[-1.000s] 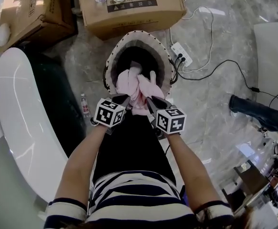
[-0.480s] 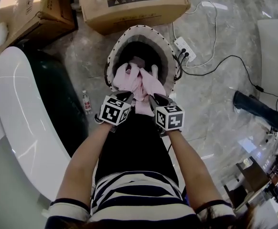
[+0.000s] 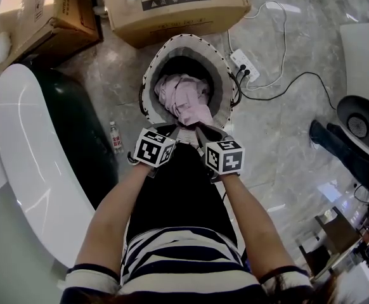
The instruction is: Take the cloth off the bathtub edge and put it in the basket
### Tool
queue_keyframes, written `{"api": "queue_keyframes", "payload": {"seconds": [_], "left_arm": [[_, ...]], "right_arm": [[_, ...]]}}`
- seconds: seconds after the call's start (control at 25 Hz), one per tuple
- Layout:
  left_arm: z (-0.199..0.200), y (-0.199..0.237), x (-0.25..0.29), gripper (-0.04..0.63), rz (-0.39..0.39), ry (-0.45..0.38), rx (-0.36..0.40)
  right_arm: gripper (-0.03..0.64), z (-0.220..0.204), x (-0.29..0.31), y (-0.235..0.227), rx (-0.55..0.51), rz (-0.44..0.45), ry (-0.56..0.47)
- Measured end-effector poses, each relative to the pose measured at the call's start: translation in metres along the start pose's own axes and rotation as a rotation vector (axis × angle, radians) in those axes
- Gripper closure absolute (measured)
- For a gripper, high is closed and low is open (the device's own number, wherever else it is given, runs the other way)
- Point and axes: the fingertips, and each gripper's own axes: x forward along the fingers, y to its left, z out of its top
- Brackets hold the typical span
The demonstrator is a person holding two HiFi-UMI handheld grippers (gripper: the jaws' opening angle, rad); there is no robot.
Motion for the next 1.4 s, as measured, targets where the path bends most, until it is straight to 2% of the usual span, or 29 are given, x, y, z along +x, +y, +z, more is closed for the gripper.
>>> {"api": "queue_keyframes", "payload": {"seconds": [0.32, 0.6, 0.8, 1.4], "left_arm": [[0.001, -0.003, -0.014, 0.566, 0.011, -0.042, -0.06], [0.023, -0.015, -0.041, 0.566, 0.009, -0.16, -0.113], [0.031, -0.029, -0.06, 0.566, 0.01, -0.217, -0.138], [0.032, -0.048, -0.097, 0.566, 0.043, -0.253, -0.147]], "right_arm": [[0.566, -0.005, -0.015, -0.001, 0.018, -0.017, -0.022], [0.58, 0.006, -0.036, 0.005, 0.017, -0.035, -0.082], [0.589, 0.006, -0.052, 0.012, -0.014, -0.042, -0.089], [0.591, 0.017, -0.091, 0.016, -0.002, -0.066, -0.132]]}}
